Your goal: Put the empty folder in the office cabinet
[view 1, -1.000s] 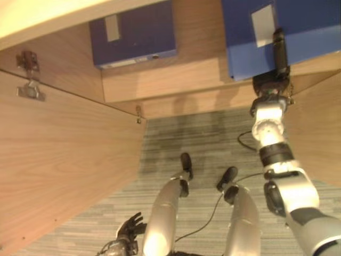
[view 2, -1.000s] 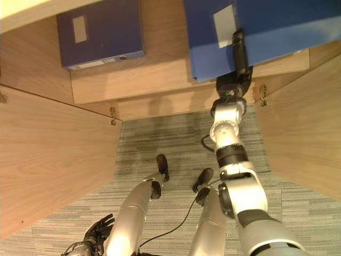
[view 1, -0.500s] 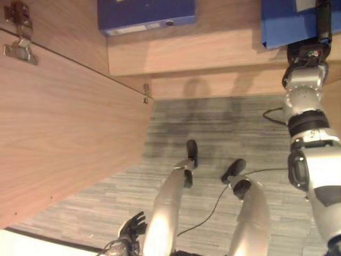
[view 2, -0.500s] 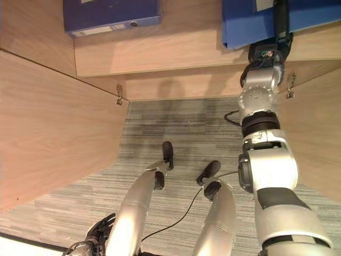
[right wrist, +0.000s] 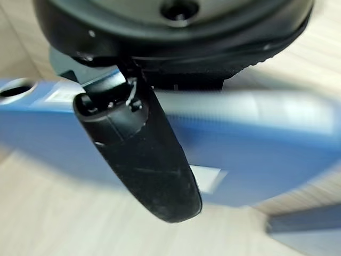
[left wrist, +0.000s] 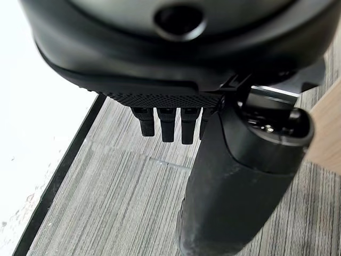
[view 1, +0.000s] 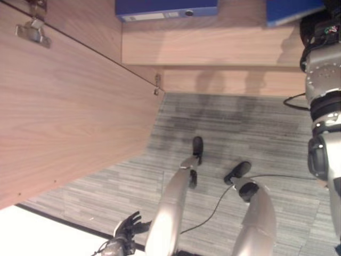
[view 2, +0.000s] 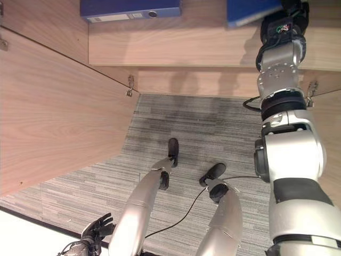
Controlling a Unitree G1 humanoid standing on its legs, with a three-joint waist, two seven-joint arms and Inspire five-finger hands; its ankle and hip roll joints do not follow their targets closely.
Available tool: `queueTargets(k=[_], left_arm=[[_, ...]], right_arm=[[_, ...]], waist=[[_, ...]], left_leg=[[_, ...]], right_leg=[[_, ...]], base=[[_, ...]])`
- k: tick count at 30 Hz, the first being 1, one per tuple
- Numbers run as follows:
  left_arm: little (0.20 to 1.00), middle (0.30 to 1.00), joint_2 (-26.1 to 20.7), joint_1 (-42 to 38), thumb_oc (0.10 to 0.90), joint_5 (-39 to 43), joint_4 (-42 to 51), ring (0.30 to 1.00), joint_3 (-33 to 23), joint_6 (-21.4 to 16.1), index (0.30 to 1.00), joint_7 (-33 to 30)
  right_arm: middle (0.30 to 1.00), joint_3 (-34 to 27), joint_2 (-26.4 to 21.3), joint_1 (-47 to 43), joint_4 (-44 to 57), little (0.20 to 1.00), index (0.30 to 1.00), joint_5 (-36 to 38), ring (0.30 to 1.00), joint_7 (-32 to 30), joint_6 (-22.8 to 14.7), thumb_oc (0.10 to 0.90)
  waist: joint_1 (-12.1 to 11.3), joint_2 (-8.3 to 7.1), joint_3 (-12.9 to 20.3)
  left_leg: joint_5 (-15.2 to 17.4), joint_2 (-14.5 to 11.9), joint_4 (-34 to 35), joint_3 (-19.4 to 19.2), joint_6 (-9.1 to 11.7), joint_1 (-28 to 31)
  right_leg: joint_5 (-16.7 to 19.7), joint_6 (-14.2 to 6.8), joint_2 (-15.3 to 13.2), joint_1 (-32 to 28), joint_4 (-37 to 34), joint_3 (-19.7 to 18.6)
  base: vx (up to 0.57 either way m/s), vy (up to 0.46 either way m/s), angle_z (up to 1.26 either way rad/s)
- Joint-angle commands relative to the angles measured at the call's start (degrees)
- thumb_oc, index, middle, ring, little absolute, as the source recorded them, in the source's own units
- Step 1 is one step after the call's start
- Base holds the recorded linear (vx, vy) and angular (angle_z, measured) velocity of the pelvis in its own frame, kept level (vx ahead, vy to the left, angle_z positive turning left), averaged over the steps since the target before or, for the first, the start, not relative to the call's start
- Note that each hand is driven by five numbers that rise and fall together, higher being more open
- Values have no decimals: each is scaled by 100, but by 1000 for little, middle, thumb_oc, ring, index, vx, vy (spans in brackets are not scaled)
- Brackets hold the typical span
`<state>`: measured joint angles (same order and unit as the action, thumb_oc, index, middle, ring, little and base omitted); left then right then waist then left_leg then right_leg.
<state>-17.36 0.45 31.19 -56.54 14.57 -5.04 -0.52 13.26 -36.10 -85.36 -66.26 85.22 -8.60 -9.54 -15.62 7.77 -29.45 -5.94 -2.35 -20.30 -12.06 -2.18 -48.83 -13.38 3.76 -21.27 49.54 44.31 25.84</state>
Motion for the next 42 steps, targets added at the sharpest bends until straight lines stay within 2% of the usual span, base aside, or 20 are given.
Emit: queueTargets(k=[1,2,4,11,13,16,19,24,26,27,29,32,35,41,42], left_arm=[[900,900,-557,276,800,55,-537,900,366,157,900,-31],[900,900,-571,259,800,-9,-614,900,357,180,900,26],[900,900,-566,244,800,-66,-667,900,365,194,900,63],[900,900,-612,73,800,-466,-1053,900,289,238,900,246],[900,900,-608,53,800,-503,-1085,900,274,250,900,267],[900,900,-666,-5,800,-639,-1200,900,179,262,900,302],[900,900,-697,-16,800,-722,-1242,900,145,257,900,315],[900,900,-838,-1,800,-1006,-1374,900,-31,264,900,438],[900,900,-901,-262,800,-1211,-1428,900,83,280,900,518],[900,900,-897,-262,800,-1210,-1423,900,79,285,900,520],[900,900,-932,6,800,-1343,-1464,900,-90,347,900,595],[900,900,-937,117,800,-1413,-1506,900,-145,357,900,652],[900,900,-886,239,800,-1415,-1520,900,-193,333,900,656],[900,900,-668,247,800,-1162,-1462,900,-148,291,900,541],[900,900,-673,249,800,-1161,-1462,900,-148,292,900,540]], right_arm=[[900,416,-431,-330,-56,900,900,-512,900,487,151,800],[900,577,-451,-265,-150,900,900,-805,900,571,403,800],[900,637,-439,-211,-161,900,900,-940,900,641,514,800],[900,1003,-338,230,-434,900,900,-1973,900,1173,1338,800],[900,1038,-335,279,-467,900,900,-2080,900,1260,1437,800],[900,1268,-438,328,-584,900,900,-2649,900,1469,1666,800],[900,1389,-492,366,-506,900,900,-2811,900,1607,1744,800],[900,2105,-880,296,-564,900,900,-4032,900,2095,1922,800],[900,2352,-841,299,-781,900,900,-4526,900,2168,2153,800],[900,2363,-836,281,-796,900,900,-4532,900,2177,2153,800],[900,2703,-1007,302,-833,900,900,-4972,900,2669,2348,800],[900,2745,-1131,315,-706,900,900,-4927,900,2733,2373,800],[900,2430,-1218,387,-575,900,900,-4394,900,2585,2287,800],[900,1555,-1011,465,-476,900,900,-3128,900,2052,1985,800],[900,1548,-1009,476,-465,900,900,-3121,900,2040,1984,800]], waist=[[-184,59,530],[-197,29,544],[-194,20,548],[-152,-122,623],[-144,-140,627],[-121,-199,665],[-107,-234,686],[-31,-345,753],[56,-400,803],[57,-395,796],[75,-382,822],[101,-369,814],[113,-311,784],[82,-208,771],[81,-212,772]], left_leg=[[998,-54,-377,-83,228,262],[957,-56,-317,-78,239,299],[928,-57,-258,-74,251,336],[807,-44,142,-117,307,754],[797,-43,172,-123,313,808],[740,-54,347,-157,356,1016],[698,-56,481,-167,378,1142],[571,-66,798,-220,450,1477],[539,-70,907,-280,484,1576],[533,-71,920,-283,484,1588],[472,-59,1077,-311,496,1729],[439,-58,1153,-332,509,1804],[430,-36,1224,-367,504,1877],[467,-12,1233,-384,477,1912],[467,-12,1234,-383,477,1913]], right_leg=[[104,-578,415,-273,-526,-240],[122,-582,402,-314,-560,-183],[132,-587,402,-338,-570,-162],[287,-647,436,-702,-894,-50],[303,-651,437,-755,-933,-42],[389,-680,447,-957,-1142,-10],[440,-703,466,-1084,-1273,17],[606,-760,522,-1374,-1635,75],[680,-794,538,-1464,-1785,76],[688,-795,544,-1473,-1798,76],[770,-837,576,-1609,-2002,94],[812,-847,607,-1669,-2093,91],[860,-880,620,-1692,-2147,51],[879,-911,614,-1693,-2160,15],[880,-912,614,-1695,-2161,16]], base=[[24,-21,15],[31,-29,12],[21,-21,10],[5,-3,1],[0,0,0],[1,-1,-1],[0,0,0],[2,-3,-1],[6,15,-3],[12,41,-6],[11,23,-11],[0,13,-17],[-1,25,-7],[1,8,-1],[0,0,0]])
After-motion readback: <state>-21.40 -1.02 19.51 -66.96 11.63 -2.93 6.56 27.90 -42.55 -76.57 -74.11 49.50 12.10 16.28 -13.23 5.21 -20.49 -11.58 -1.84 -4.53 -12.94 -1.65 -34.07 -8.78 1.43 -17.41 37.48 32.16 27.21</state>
